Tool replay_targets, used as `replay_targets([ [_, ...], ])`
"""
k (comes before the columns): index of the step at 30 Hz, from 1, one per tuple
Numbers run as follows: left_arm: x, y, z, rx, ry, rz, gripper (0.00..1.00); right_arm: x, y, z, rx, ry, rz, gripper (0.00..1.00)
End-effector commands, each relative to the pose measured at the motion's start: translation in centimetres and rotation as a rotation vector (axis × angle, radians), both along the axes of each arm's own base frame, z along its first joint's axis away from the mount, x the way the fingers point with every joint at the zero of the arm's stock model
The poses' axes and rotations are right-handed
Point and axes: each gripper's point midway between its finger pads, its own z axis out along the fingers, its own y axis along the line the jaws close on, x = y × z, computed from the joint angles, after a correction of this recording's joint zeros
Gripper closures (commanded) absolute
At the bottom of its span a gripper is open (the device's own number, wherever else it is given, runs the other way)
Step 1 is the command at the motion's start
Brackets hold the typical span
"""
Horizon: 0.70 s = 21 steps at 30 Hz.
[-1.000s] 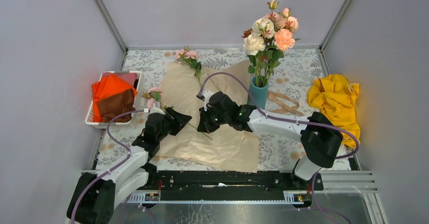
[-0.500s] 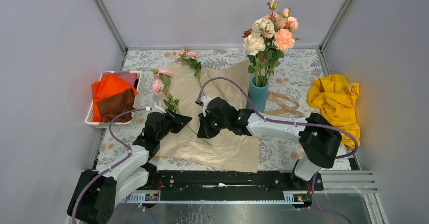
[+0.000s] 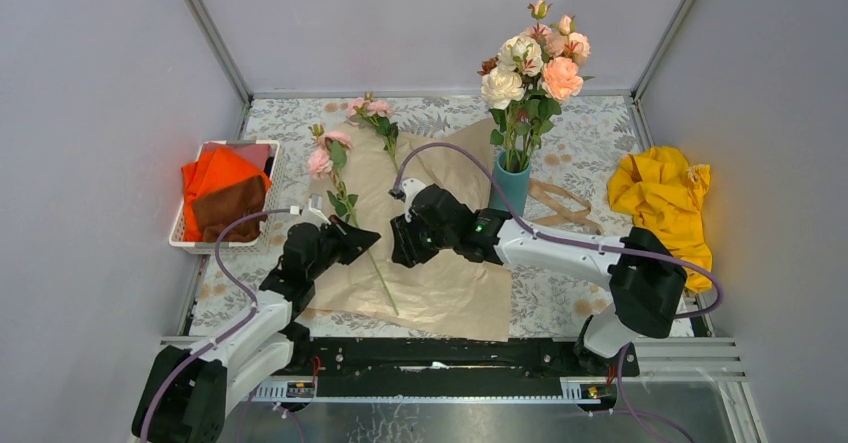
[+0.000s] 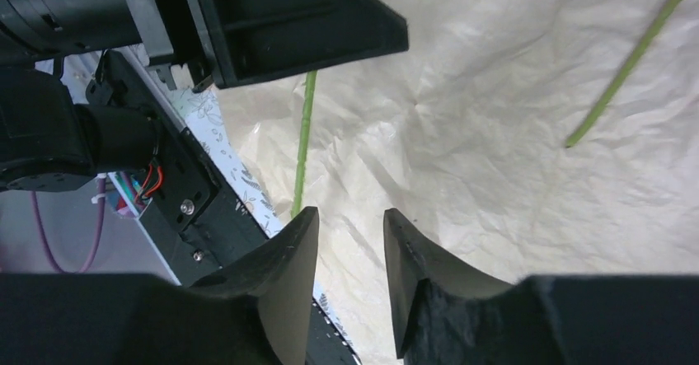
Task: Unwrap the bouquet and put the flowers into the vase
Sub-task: Pick up the fake flower from the wrapping paper.
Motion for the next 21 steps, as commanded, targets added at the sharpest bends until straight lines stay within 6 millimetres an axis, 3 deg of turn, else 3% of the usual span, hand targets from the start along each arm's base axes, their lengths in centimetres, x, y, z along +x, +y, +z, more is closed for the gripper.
replay_targets([
  [1,-0.4,-0.6,2.0,0.01,-0.115,-0.083,1.0,2.2,-0.1,5.5,0.043,-0.154,-0.039,0.56],
  [4,-1.0,-1.2,3.0,-0.002,-0.159,-0.132,1.0,3.4,-0.7,7.0,0.029,-0.215,-0.087,0.51],
  [8,-2.1,-2.1,4.5,-0.042,-0.221,-0.21,1.0,5.2,-1.2,9.8,0.035,-0.309,-0.146,0.35],
  [13,-3.8,-3.1,6.4,-0.091,-0.304,-0.31,1.0,7.1,-1.2,13.1,0.03,-0.406,-0.19,0.22],
  [21,-5.7,-3.7,8.5,-0.127,-0.391,-0.392,1.0,9.0,0.6,15.6,0.044,-0.457,-0.192,0.2],
])
